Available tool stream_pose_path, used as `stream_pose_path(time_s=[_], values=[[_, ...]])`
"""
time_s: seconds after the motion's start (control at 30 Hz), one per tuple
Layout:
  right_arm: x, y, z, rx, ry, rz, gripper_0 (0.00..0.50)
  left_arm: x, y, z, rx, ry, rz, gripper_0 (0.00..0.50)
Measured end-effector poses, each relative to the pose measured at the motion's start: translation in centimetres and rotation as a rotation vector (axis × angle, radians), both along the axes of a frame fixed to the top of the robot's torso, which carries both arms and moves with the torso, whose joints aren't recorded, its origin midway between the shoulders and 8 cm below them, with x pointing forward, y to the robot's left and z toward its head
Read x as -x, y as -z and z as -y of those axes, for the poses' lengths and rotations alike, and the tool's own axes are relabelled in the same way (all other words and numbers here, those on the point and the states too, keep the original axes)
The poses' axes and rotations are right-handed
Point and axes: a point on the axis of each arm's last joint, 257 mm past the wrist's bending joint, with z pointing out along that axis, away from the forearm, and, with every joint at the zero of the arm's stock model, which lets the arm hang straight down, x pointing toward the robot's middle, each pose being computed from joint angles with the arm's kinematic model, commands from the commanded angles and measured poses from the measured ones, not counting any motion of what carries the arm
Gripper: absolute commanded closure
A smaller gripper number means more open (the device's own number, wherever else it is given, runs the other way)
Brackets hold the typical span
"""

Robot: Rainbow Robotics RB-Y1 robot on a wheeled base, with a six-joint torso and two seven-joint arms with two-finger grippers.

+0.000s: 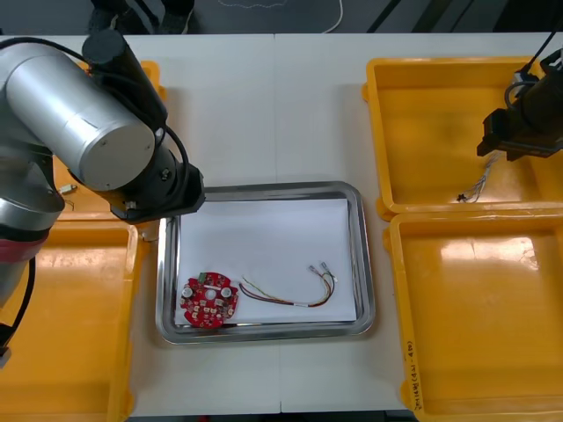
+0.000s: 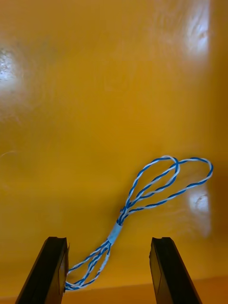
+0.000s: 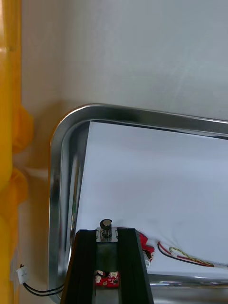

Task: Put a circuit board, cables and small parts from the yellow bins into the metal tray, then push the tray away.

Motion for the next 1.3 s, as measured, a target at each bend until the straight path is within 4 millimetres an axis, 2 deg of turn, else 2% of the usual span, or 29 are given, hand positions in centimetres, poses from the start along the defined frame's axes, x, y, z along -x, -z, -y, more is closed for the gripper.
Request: stream_pose_path(time_s=[0.17,0.5,0.73,1.2,1.23,1.27,1.3], values=[[0.2,0.9,-0.4,0.004,-0.006,-0.013,0.000,-0.5,1.3,0.1,0.001,-0.035,-0.023,0.500],[1.0,2.7,0.7,0.023,0.009,-0.032,0.000,-1.5,3.0,1.5,0.007,-0.011,-0.013,0.500],[1.0,3.1,0.7,0.020,0.040,-0.035,0.000,-2.3,5.7,1.5,-0.018,-0.013,-0.023,0.500],[0.9,4.4,-0.2,0.011,0.042,-0.034,0.000,-1.5,8.1,1.9,-0.031,0.046,-0.040,0.500],[0.9,4.4,-0.2,0.012,0.043,-0.033,0.000,-1.5,8.1,1.9,-0.035,0.056,-0.041,0.496],[0.9,4.4,-0.2,0.012,0.043,-0.032,0.000,-1.4,8.2,1.9,-0.037,0.062,-0.042,0.461],[0.9,4.4,-0.2,0.013,0.043,-0.031,0.000,-1.4,8.2,1.9,-0.039,0.067,-0.042,0.402]])
